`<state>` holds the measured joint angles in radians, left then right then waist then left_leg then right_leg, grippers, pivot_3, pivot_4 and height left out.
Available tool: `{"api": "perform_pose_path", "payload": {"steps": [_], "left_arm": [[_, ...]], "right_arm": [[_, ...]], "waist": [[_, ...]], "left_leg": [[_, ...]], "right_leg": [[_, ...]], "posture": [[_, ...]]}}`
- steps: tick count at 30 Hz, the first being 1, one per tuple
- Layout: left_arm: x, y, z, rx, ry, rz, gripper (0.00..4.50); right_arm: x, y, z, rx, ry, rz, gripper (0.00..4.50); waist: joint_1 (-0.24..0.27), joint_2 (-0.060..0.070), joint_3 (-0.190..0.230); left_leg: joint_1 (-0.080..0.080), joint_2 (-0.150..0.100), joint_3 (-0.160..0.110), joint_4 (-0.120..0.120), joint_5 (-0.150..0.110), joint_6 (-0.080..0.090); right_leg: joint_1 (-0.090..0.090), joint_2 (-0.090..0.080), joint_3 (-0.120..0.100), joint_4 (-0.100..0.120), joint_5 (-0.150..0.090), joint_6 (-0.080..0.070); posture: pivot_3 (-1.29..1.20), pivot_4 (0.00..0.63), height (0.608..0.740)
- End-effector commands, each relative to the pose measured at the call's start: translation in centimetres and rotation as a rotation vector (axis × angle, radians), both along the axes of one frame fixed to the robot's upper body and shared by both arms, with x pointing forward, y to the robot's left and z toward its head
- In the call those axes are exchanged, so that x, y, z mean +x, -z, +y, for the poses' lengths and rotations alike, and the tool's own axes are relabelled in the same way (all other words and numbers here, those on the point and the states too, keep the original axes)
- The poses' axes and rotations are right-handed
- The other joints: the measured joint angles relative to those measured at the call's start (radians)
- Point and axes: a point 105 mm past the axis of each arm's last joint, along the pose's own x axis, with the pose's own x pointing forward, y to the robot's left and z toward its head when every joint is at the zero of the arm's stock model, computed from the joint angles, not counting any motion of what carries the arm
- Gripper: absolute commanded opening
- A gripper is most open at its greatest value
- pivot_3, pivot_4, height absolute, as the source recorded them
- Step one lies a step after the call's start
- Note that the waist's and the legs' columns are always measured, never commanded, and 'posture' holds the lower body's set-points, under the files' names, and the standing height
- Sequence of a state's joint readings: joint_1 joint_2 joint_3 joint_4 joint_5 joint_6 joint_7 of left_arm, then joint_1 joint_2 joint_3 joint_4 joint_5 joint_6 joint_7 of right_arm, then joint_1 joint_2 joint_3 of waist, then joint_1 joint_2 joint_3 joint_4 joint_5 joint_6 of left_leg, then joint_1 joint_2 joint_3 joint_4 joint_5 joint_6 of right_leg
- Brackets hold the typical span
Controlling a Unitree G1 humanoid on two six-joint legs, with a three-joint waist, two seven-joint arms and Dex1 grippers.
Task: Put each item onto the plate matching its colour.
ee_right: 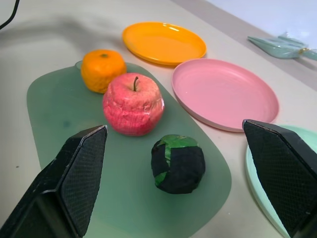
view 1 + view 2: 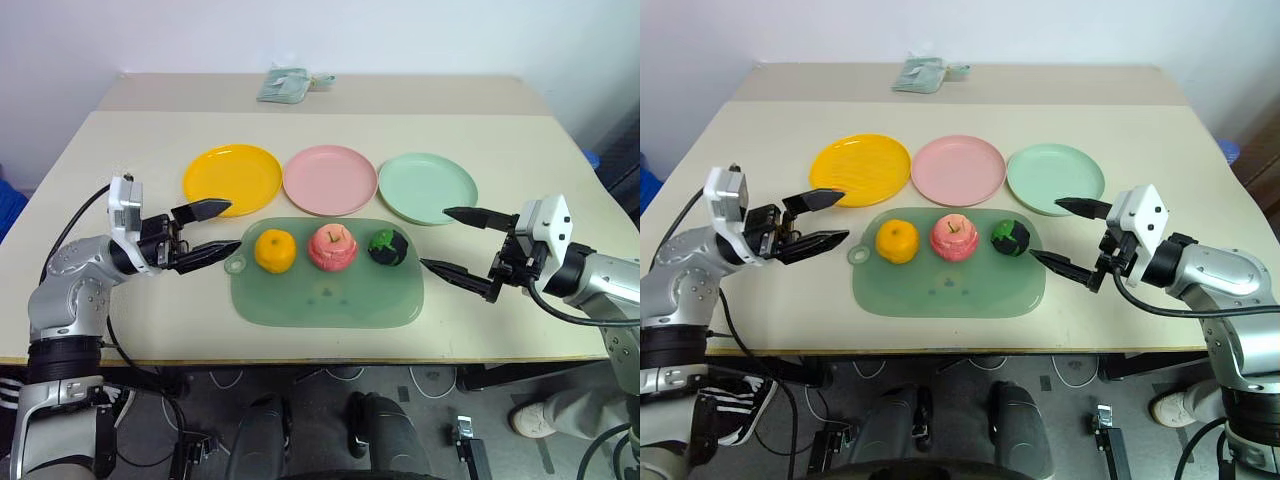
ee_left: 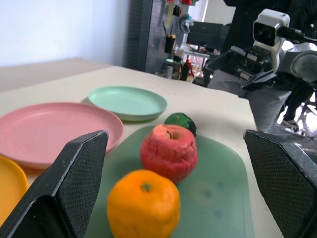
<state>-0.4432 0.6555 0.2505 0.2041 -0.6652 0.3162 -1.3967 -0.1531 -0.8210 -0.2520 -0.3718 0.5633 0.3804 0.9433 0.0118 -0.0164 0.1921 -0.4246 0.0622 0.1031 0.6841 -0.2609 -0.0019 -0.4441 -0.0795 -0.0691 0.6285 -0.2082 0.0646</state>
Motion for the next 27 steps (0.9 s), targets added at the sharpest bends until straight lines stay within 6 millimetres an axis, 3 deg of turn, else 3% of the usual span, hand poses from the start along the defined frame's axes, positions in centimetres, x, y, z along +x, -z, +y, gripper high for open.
{"api": "perform_pose_path", "payload": {"steps": [1, 11, 14, 19, 27], "left_arm": [[0.3, -1.0, 1.2, 0.011, -0.027, -0.041, 4.5], [2.3, -0.8, 0.0, 0.088, -0.011, -0.065, 4.5], [2.5, -0.2, -0.9, 0.096, 0.037, -0.055, 4.5], [3.5, 2.6, -2.9, 0.202, 0.076, -0.076, 4.5], [4.7, 3.6, -4.5, 0.24, 0.079, -0.101, 4.5]], "right_arm": [[0.1, -1.1, 1.0, 0.023, -0.02, -0.062, 4.47], [-0.7, -1.0, 2.6, 0.053, -0.03, -0.076, 4.47], [-0.6, -0.7, 3.8, 0.055, -0.053, -0.031, 4.47], [-0.6, -1.3, 5.1, 0.065, -0.072, -0.058, 4.47], [-3.1, -3.2, 7.1, 0.165, -0.226, -0.046, 4.47]], "waist": [[-0.004, 0.0, 0.0], [0.001, 0.0, 0.0], [-0.002, 0.0, 0.0], [0.0, 0.0, 0.0], [0.001, 0.0, 0.0]], "left_leg": [[0.0, 0.0, 0.0, 0.0, 0.0, 0.0], [0.0, -0.001, 0.0, 0.0, 0.0, 0.0], [0.0, 0.0, 0.0, 0.0, 0.0, 0.0], [0.0, 0.0, 0.0, 0.0, 0.0, 0.0], [-0.001, 0.0, 0.0, 0.0, 0.0, 0.0]], "right_leg": [[0.0, 0.0, 0.0, 0.0, 0.0, 0.0], [0.0, 0.0, 0.0, 0.0, 0.0, 0.0], [0.0, 0.0, 0.0, 0.0, 0.001, 0.001], [0.0, 0.0, 0.0, 0.0, 0.001, 0.001], [0.0, 0.0, 0.0, 0.0, 0.001, 0.002]], "posture": [[0.0, 0.15, 0.74], [0.0, 0.15, 0.74], [0.0, 0.15, 0.74], [0.0, 0.15, 0.74], [0.0, 0.15, 0.74]]}}
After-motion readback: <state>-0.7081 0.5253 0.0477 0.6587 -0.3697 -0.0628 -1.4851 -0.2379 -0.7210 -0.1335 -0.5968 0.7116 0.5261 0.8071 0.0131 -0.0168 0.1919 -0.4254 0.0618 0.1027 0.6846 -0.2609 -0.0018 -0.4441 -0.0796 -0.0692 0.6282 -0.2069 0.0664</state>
